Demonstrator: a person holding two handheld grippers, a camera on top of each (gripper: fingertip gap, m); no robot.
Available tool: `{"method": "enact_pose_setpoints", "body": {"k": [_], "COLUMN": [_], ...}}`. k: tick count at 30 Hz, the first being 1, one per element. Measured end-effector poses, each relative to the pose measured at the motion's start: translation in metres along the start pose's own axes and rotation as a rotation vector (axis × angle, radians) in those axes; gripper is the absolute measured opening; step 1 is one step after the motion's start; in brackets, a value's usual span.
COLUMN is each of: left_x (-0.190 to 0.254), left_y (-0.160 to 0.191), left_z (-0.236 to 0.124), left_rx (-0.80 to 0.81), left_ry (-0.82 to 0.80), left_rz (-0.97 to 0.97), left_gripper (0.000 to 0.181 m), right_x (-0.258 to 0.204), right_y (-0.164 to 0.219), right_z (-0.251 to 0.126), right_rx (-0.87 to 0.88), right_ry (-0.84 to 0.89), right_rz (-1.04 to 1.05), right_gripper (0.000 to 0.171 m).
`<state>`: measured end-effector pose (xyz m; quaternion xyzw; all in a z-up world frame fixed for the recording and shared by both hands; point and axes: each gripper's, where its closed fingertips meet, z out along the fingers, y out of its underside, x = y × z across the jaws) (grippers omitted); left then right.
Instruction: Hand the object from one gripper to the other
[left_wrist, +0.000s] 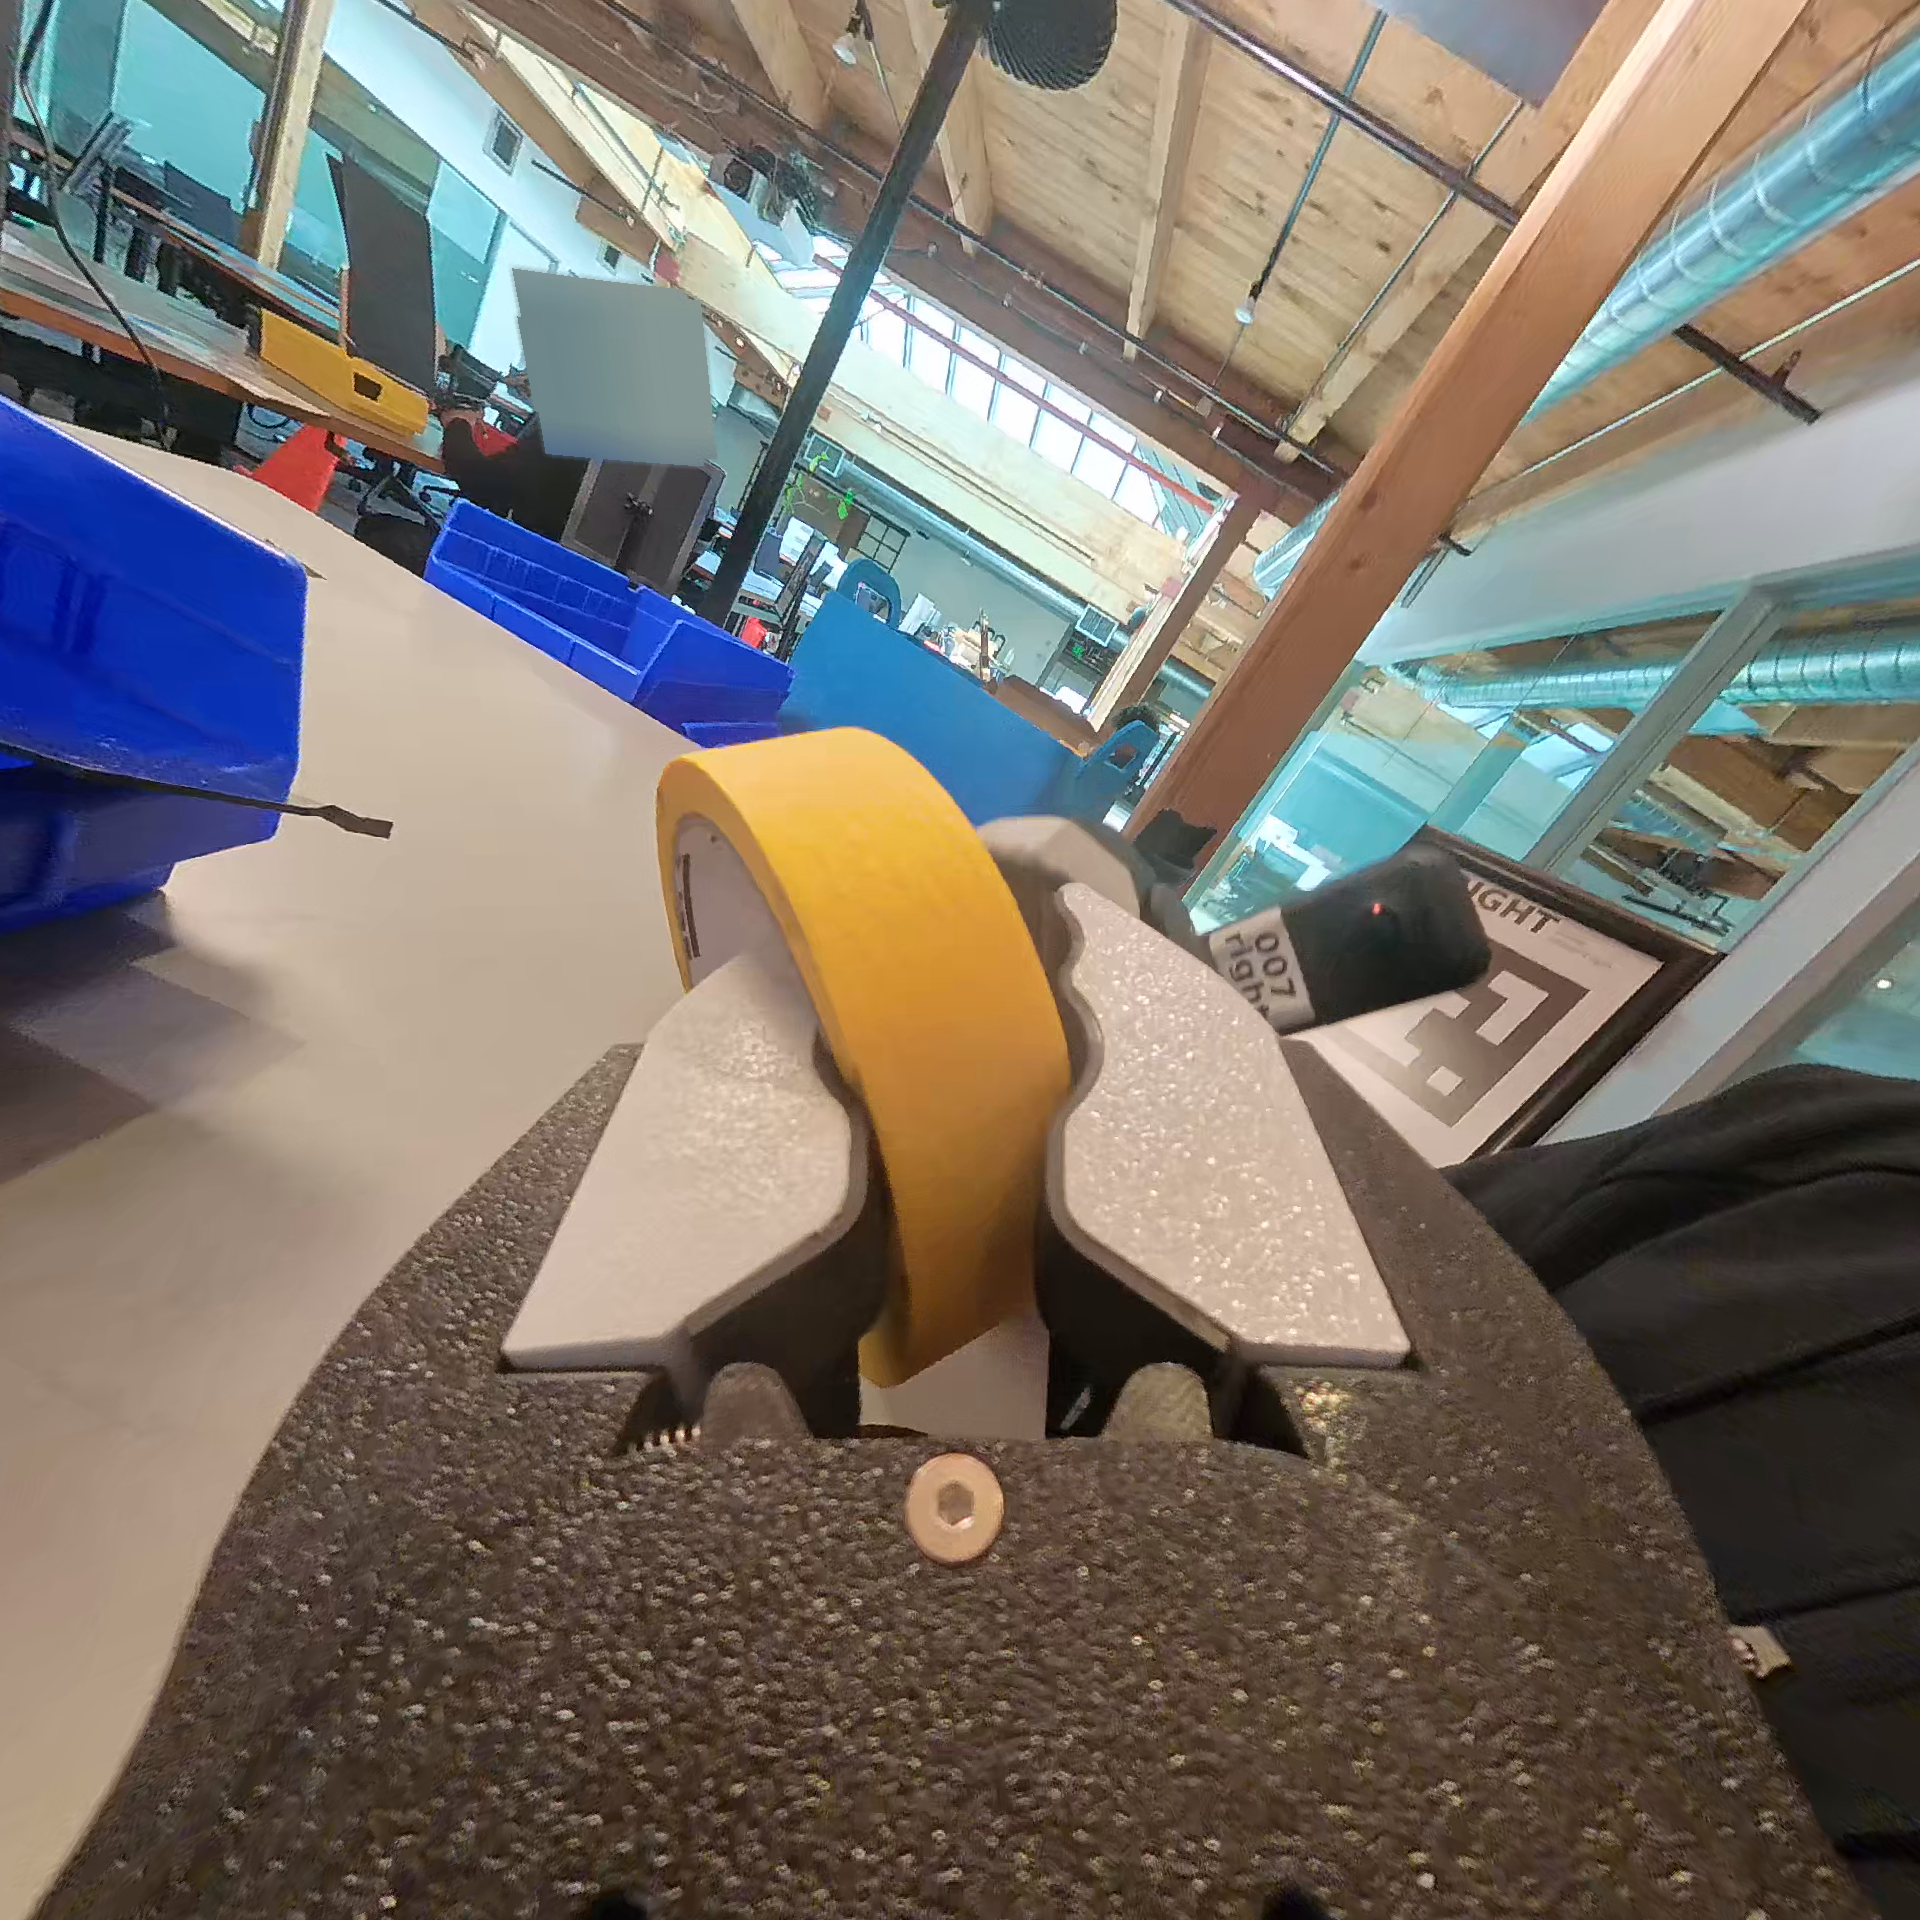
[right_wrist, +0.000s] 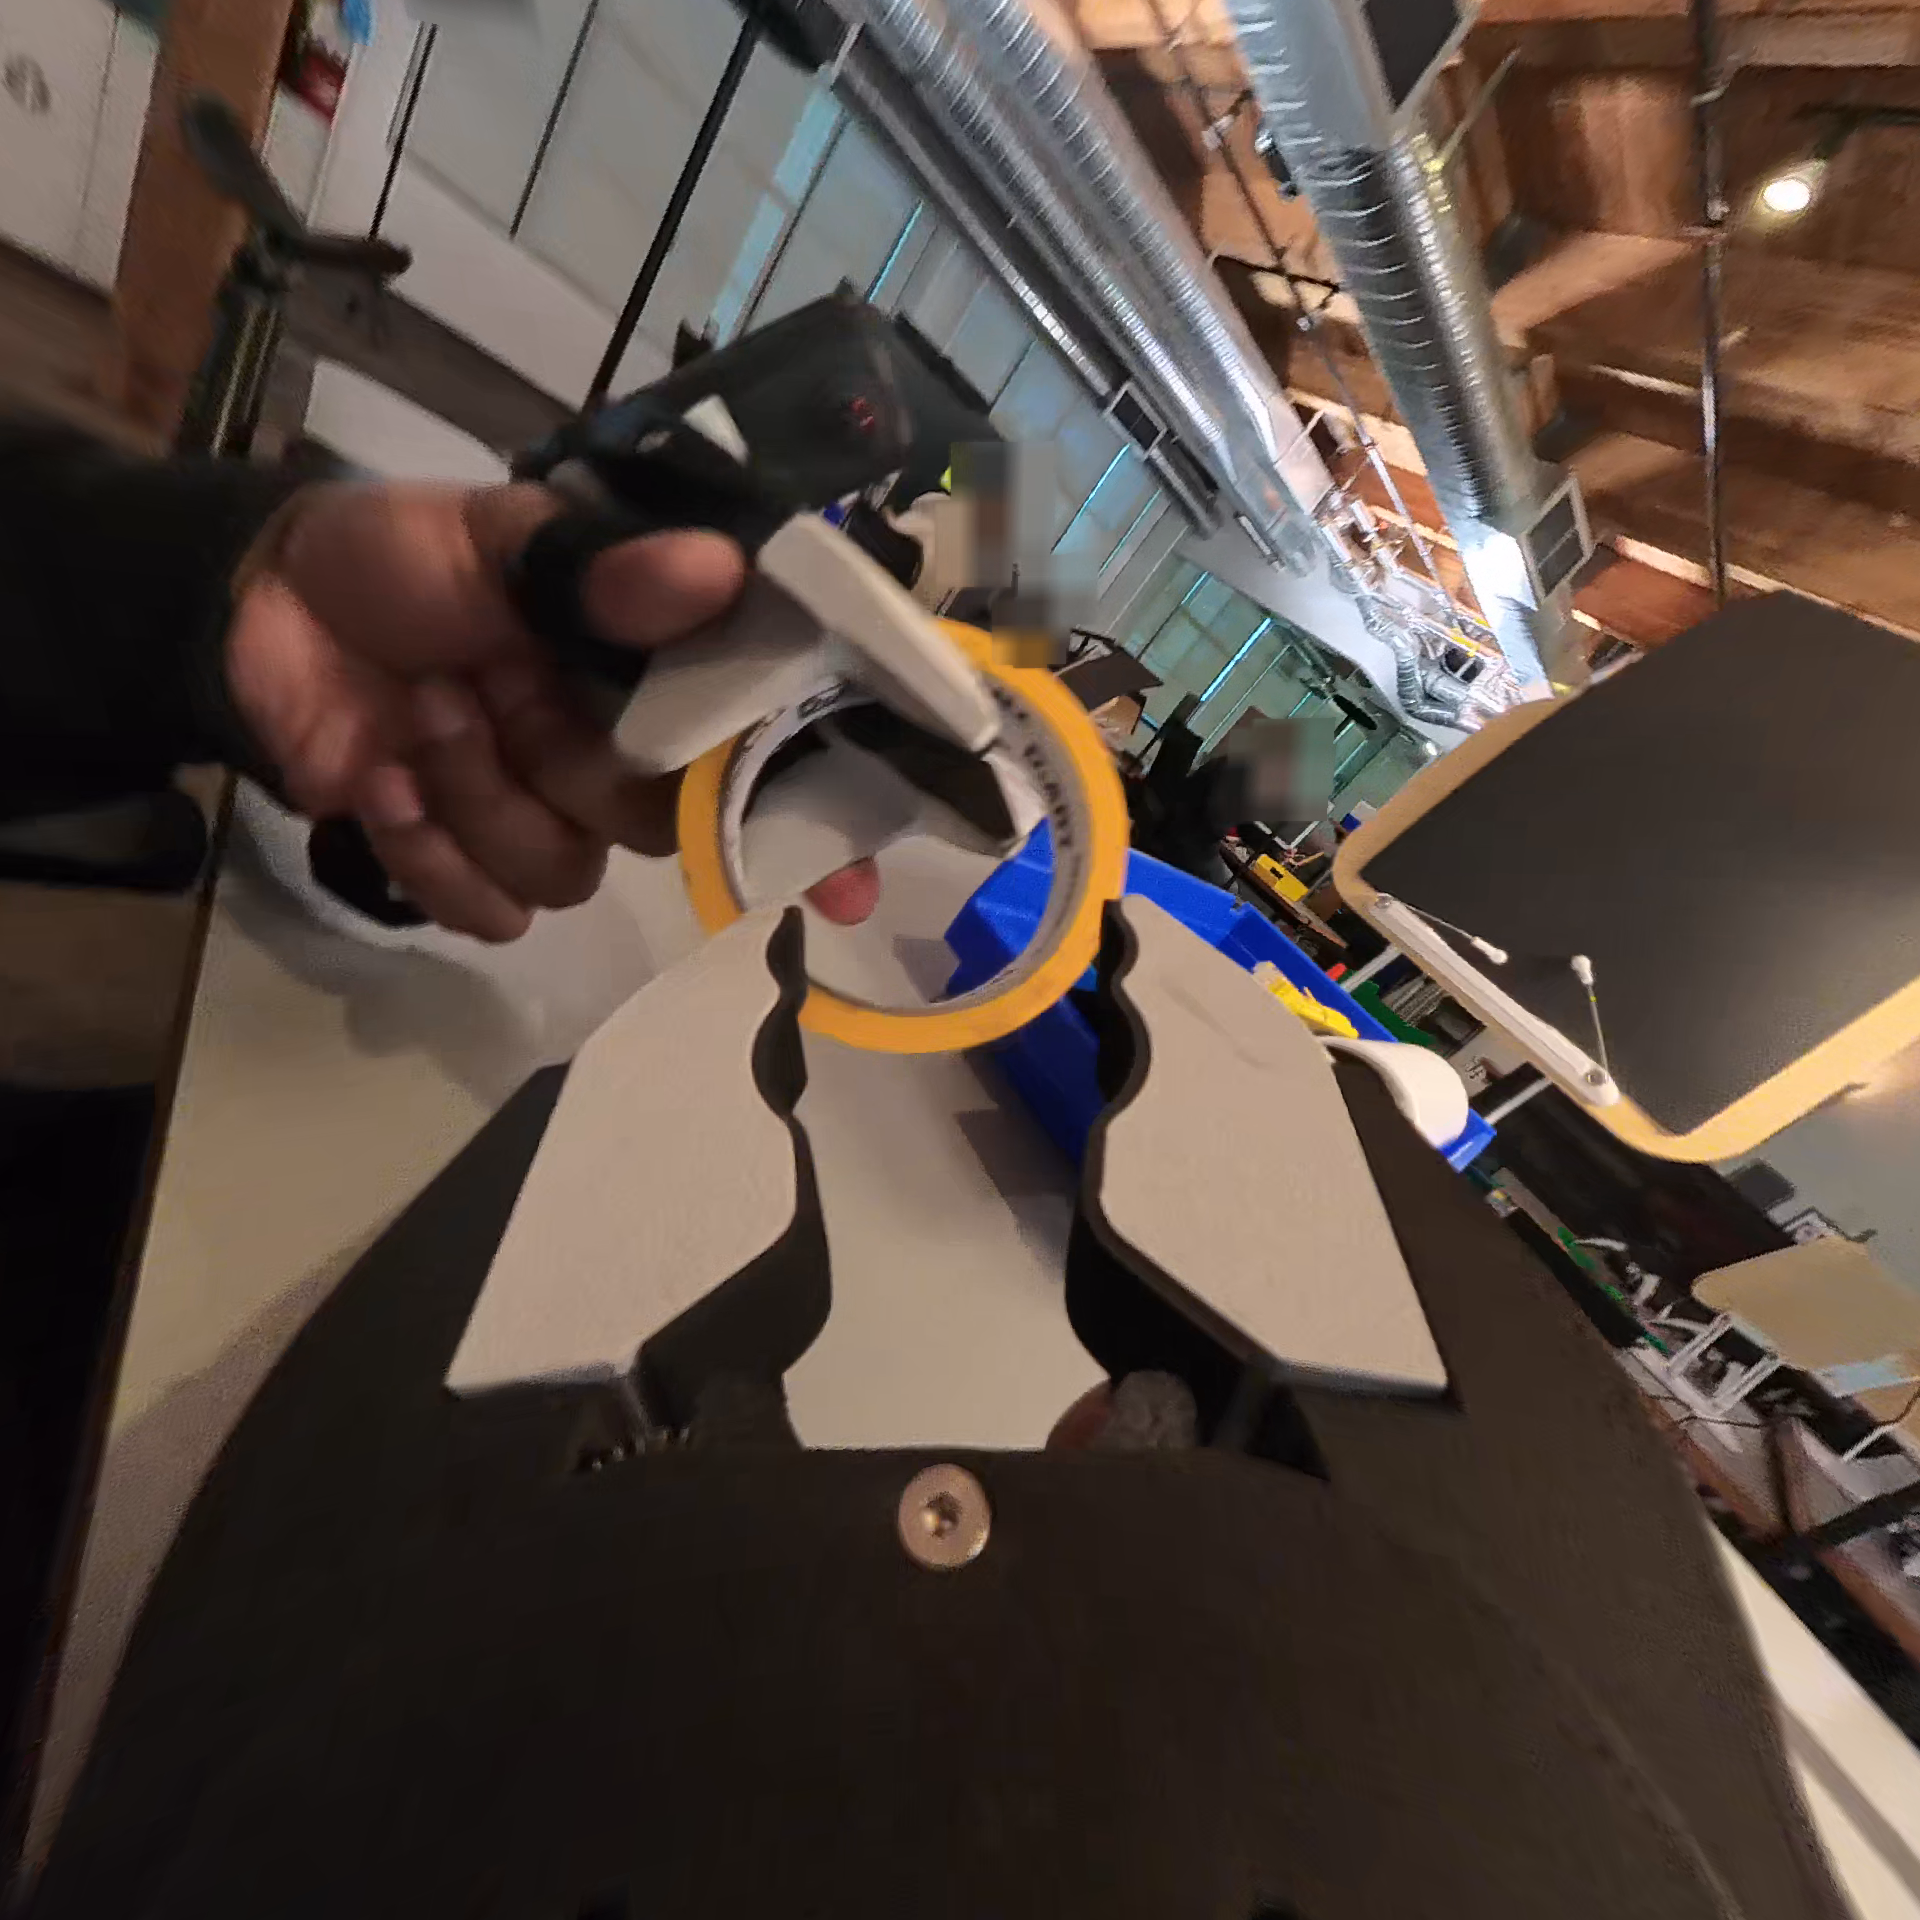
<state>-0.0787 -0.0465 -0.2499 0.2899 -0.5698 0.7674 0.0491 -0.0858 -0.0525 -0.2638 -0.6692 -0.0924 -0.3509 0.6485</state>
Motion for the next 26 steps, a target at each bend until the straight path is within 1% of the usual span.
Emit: {"method": "enact_pose_setpoints", "body": {"k": [4,10,12,13,14,17,20,22,24,26], "left_x": [0.01,0.016,0.018,0.016,0.016,0.021,0.028,0.026,0.025,0.025], "left_y": [-0.005,0.0,0.003,0.005,0.008,0.012,0.014,0.015,0.014,0.009], "left_z": [0.001,0.006,0.008,0.008,0.009,0.01,0.007,0.001,-0.008,-0.016], "left_rx": [0.027,-0.021,-0.044,-0.06,-0.079,-0.117,-0.161,-0.193,-0.204,-0.184], "left_ry": [0.036,0.013,0.008,-0.015,-0.025,-0.009,0.013,0.003,0.014,0.041], "left_rz": [-0.056,-0.049,-0.038,-0.022,-0.001,0.073,0.185,0.283,0.343,0.363], "left_gripper": [0.032,0.032,0.032,0.032,0.032,0.034,0.061,0.07,0.073,0.074], "right_x": [-0.018,-0.033,-0.038,-0.037,-0.036,-0.037,-0.037,-0.035,-0.032,-0.031], "right_y": [0.01,0.016,0.025,0.026,0.028,0.03,0.024,0.018,0.013,0.009], "right_z": [0.007,0.012,0.016,0.018,0.018,0.019,0.017,0.015,0.012,0.01], "right_rx": [-0.075,-0.123,-0.178,-0.191,-0.208,-0.217,-0.18,-0.141,-0.109,-0.077], "right_ry": [-0.021,0.003,0.008,0.034,0.048,0.029,0.022,0.021,0.011,-0.014], "right_rz": [-0.195,-0.489,-0.6,-0.65,-0.686,-0.667,-0.613,-0.558,-0.48,-0.393], "right_gripper": [0.056,0.046,0.039,0.028,0.022,0.019,0.012,0.01,0.01,0.01]}}
